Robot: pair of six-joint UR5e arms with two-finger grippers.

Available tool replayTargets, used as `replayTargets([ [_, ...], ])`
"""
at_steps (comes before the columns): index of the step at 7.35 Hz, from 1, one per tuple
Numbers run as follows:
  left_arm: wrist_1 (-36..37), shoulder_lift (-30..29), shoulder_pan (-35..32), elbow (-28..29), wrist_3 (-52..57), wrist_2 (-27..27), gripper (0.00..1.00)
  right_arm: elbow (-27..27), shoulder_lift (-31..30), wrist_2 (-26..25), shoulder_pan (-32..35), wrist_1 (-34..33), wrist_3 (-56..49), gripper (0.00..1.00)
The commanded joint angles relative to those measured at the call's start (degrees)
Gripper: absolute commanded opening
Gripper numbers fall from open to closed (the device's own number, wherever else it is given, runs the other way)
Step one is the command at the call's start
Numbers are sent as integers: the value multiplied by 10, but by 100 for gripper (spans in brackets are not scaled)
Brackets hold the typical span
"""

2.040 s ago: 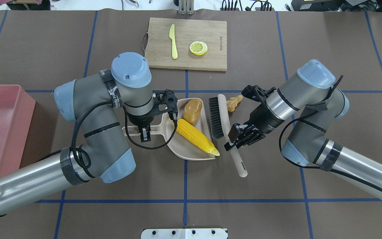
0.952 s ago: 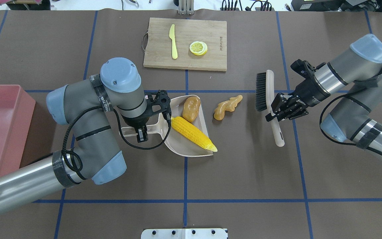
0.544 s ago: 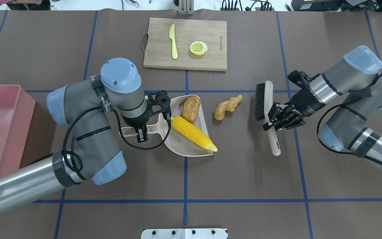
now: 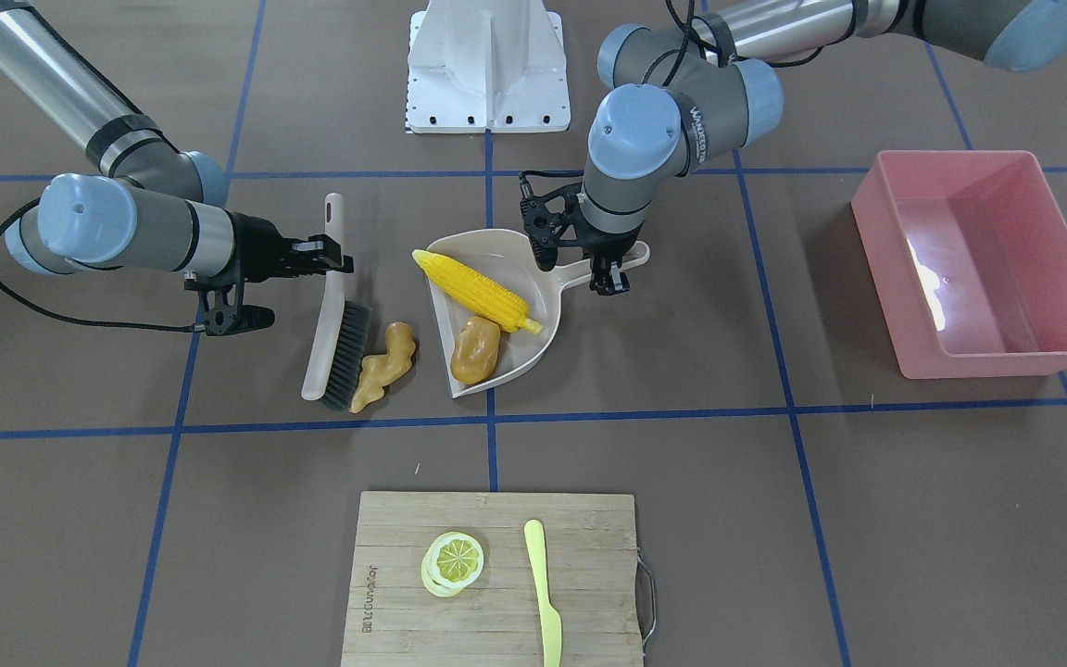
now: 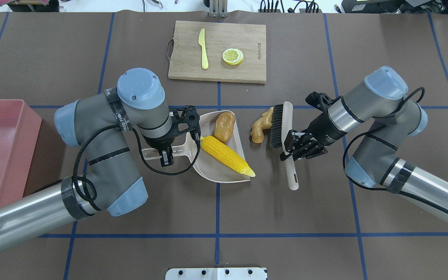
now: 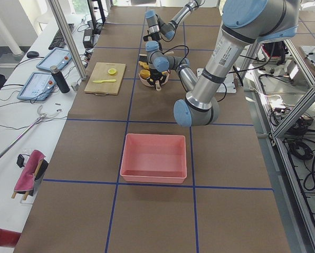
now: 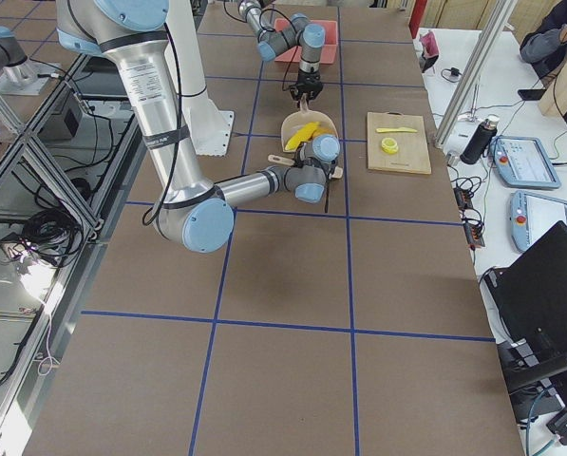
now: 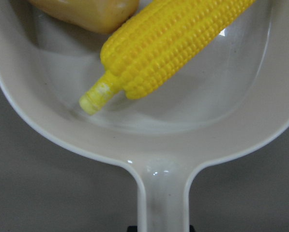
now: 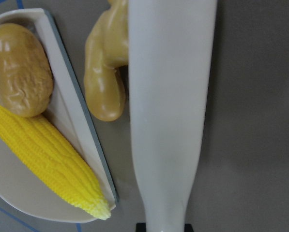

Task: Sweep and dump trash into bin
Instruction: 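Sweep the ginger into the dustpan with the right gripper's brush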

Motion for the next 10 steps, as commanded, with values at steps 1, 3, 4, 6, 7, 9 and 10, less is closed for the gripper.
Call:
replayTargets([
  [1,0,0,0,0,0,0,0,1,24,-20,-21,-5,0,0],
  [3,2,0,1,0,1,1,0,1,39,-35,-42,-5,2,0],
  [4,2,0,1,1,1,1,0,2,45,-56,-62,-4,2,0],
  [6,2,1,1,2,1,1,0,6,64,-71,-80,-5,7,0],
  [7,2,0,1,1,1,1,0,6,70,-78,-86,-5,8,0],
  [9,2,1,1,2,1,0,0,7,71,-92,-101,-5,9,0],
  [10,1,1,1,1,0,0,0,11,69,-89,-101,-5,9,0],
])
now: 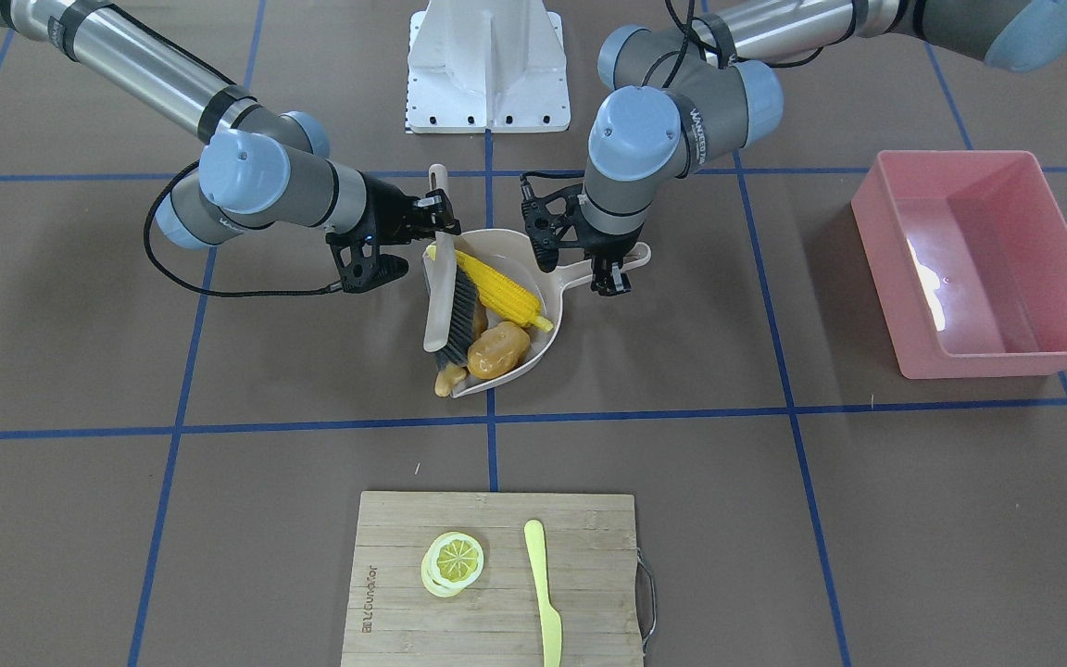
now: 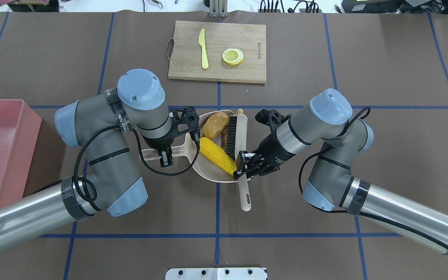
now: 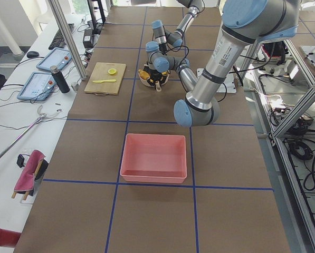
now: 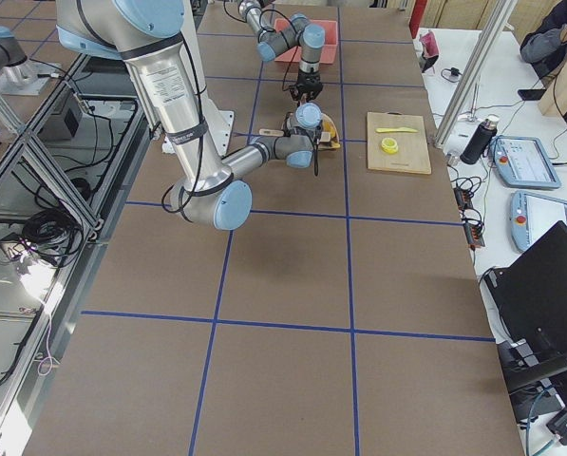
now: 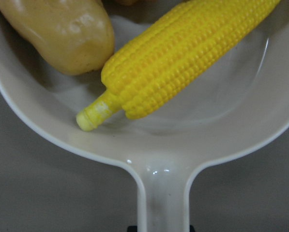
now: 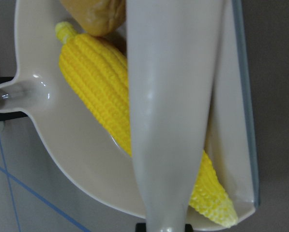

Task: Sweep and dump trash into bin
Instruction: 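Sweep the ginger into the dustpan with the right gripper's brush, then carry the dustpan to the pink bin with the left gripper while the right withdraws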

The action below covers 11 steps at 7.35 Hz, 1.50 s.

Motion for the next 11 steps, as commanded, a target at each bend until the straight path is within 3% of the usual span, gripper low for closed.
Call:
replayTargets([
  [1,-2,1,0,-1,-3,0,0,8,-2,2,-2,-1,1,0],
  [2,-10,1,-1,-1,-6,0,0,9,-2,5,4,-4,7,0],
  [4,-37,2,-2,-1,-35,0,0,54,-8,29,24,-73,7,0],
  [6,-73,9,-4,-2,-61,1,0,76,-12,72,76,-109,7,0],
  [8,-103,15,-8,-3,-83,2,0,78,-30,128,155,-118,5,0],
  [11,-150,23,-9,-4,-128,9,0,77,-63,140,215,-118,-26,0],
])
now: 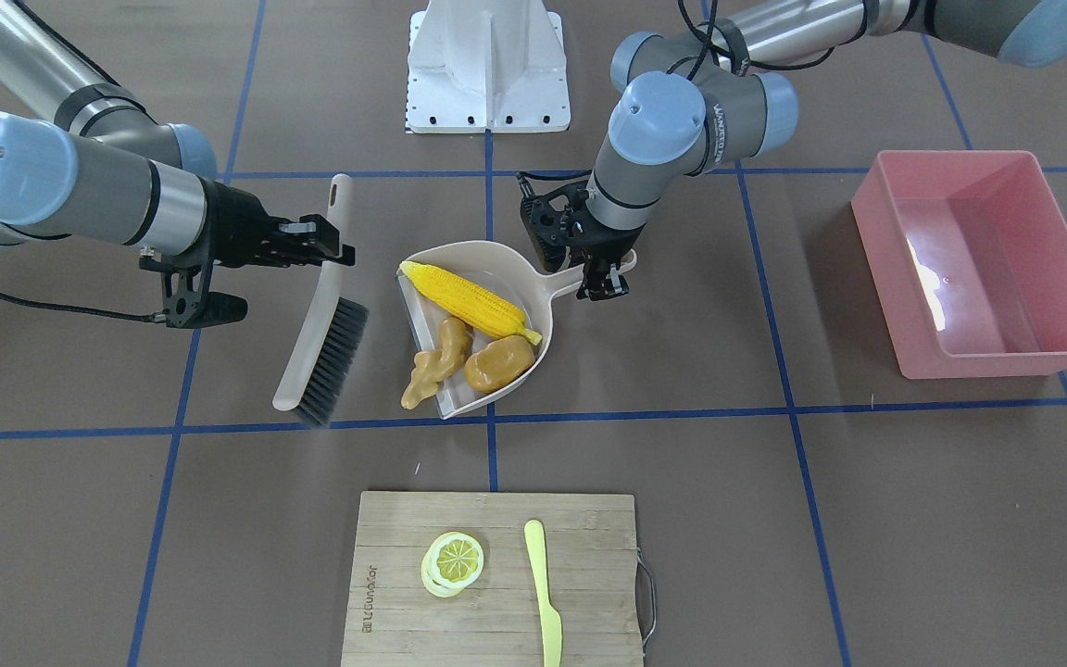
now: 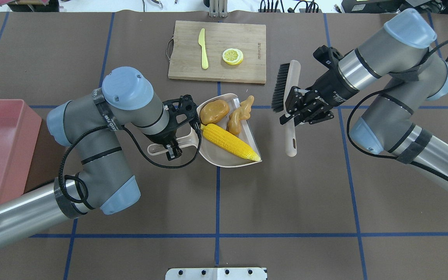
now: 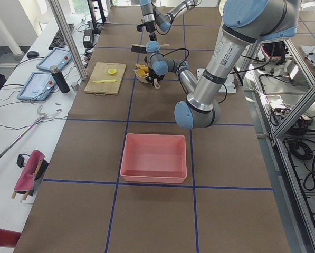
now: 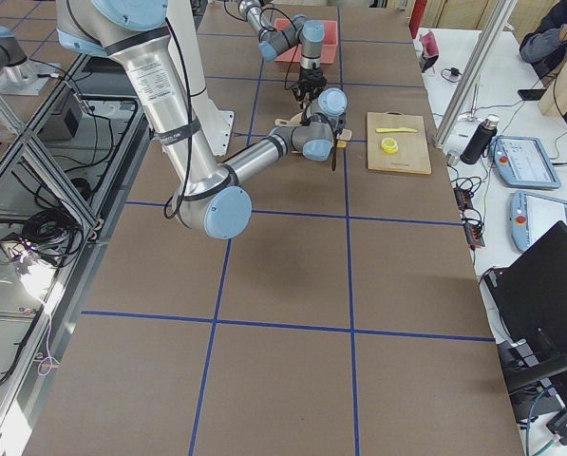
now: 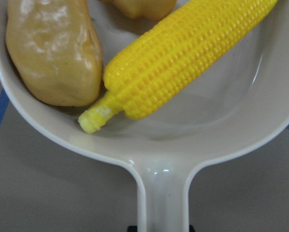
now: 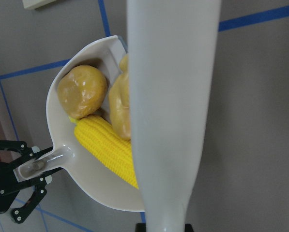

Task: Sweep and dump trash into bin
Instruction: 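Carry the dustpan to the pink bin with the left gripper while the right withdraws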

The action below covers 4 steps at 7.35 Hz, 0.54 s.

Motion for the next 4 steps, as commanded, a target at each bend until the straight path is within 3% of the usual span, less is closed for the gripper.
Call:
replayTargets([
  [1,-60,13,-1,0,-48,15,0,-5,-38,6,43,-1,-59,0],
  [2,-94,23,-4,-6,-69,18,0,-8,-64,5,61,-7,-105,0],
  [4,-164,67,-21,-37,-121,47,0,-7,-81,-3,91,-84,-220,0],
])
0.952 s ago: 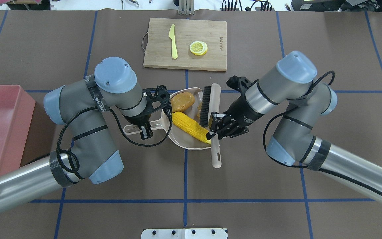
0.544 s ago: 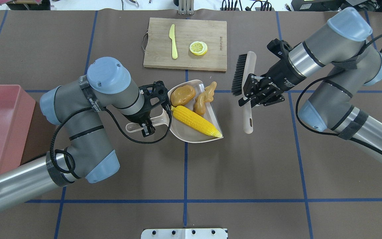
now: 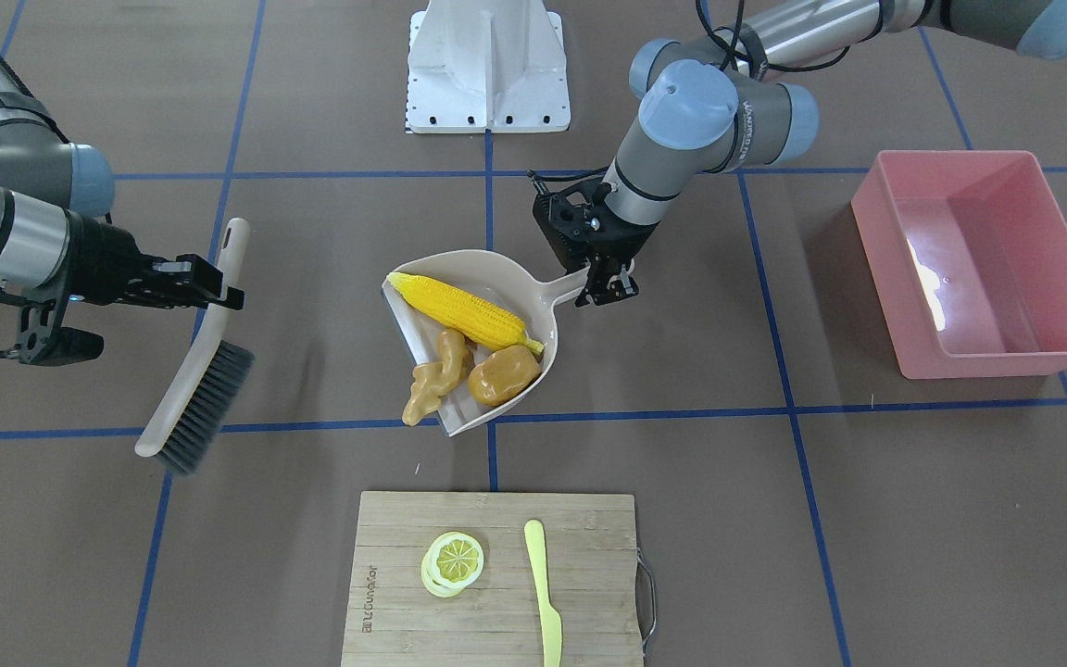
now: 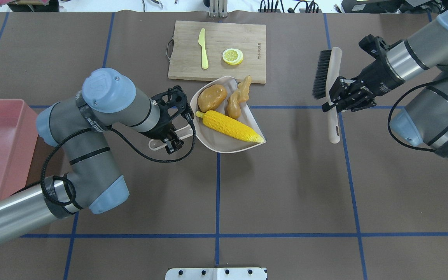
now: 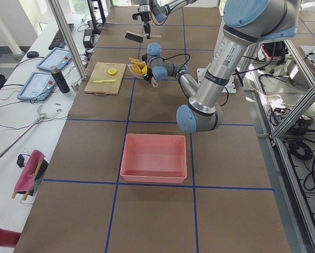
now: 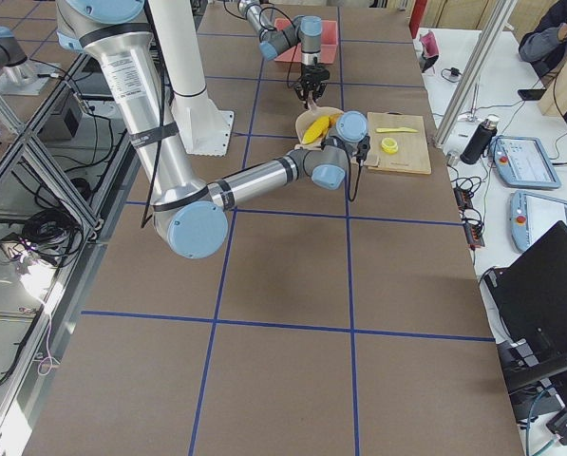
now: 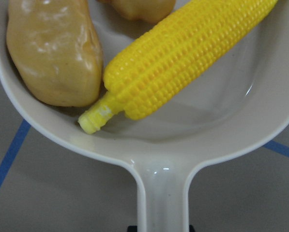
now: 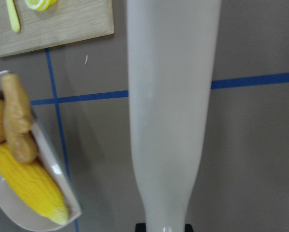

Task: Sweep and dump trash into bin
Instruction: 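Carry the dustpan to the pink bin with the left gripper while the right withdraws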

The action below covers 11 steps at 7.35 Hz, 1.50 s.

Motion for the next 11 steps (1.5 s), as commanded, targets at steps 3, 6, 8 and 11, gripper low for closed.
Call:
replayTargets([
  [3,-150,96,-34,-60,-92,57,0,3,-22,-19,44,-150,-207,0],
  [6,-209,202,-77,-116,-96,58,0,8,-50,-30,56,-184,-253,0],
  [8,-219,265,-113,-159,-95,53,0,16,-54,-57,78,-235,-362,0],
  [11,-218,346,-175,-209,-96,-7,0,91,-54,-177,102,-490,-631,0],
])
